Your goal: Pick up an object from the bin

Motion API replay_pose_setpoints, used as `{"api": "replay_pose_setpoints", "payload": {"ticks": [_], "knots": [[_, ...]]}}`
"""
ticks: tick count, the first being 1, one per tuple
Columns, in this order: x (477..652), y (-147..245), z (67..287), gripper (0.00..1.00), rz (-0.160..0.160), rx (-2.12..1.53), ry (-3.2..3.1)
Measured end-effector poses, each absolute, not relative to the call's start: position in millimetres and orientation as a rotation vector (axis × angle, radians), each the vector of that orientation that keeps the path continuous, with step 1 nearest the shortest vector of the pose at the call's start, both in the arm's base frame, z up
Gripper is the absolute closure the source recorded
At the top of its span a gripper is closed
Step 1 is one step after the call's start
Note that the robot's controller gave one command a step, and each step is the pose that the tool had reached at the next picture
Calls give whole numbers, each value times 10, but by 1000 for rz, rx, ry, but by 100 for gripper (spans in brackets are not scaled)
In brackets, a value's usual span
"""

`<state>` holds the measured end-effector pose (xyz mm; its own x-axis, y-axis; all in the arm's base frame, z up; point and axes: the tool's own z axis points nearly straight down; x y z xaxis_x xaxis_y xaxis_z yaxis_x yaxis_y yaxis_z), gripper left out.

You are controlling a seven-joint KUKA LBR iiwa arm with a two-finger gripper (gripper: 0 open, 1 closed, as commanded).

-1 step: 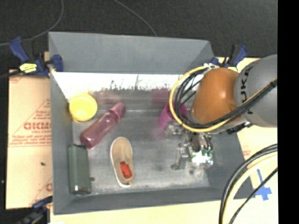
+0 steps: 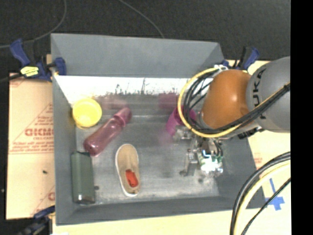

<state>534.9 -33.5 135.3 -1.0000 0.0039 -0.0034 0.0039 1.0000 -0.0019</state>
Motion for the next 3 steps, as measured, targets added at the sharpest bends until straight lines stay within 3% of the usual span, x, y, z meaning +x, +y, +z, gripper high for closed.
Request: {"api": "replay_pose_setpoints", "payload": {"ticks": [1, 2, 3], "knots": [[6185, -791, 1096, 0, 14, -727, 3026], [6385, -1019, 1207, 0, 13, -519, 3093], [5807, -1463, 1049, 0, -5, -1336, 2802]]}}
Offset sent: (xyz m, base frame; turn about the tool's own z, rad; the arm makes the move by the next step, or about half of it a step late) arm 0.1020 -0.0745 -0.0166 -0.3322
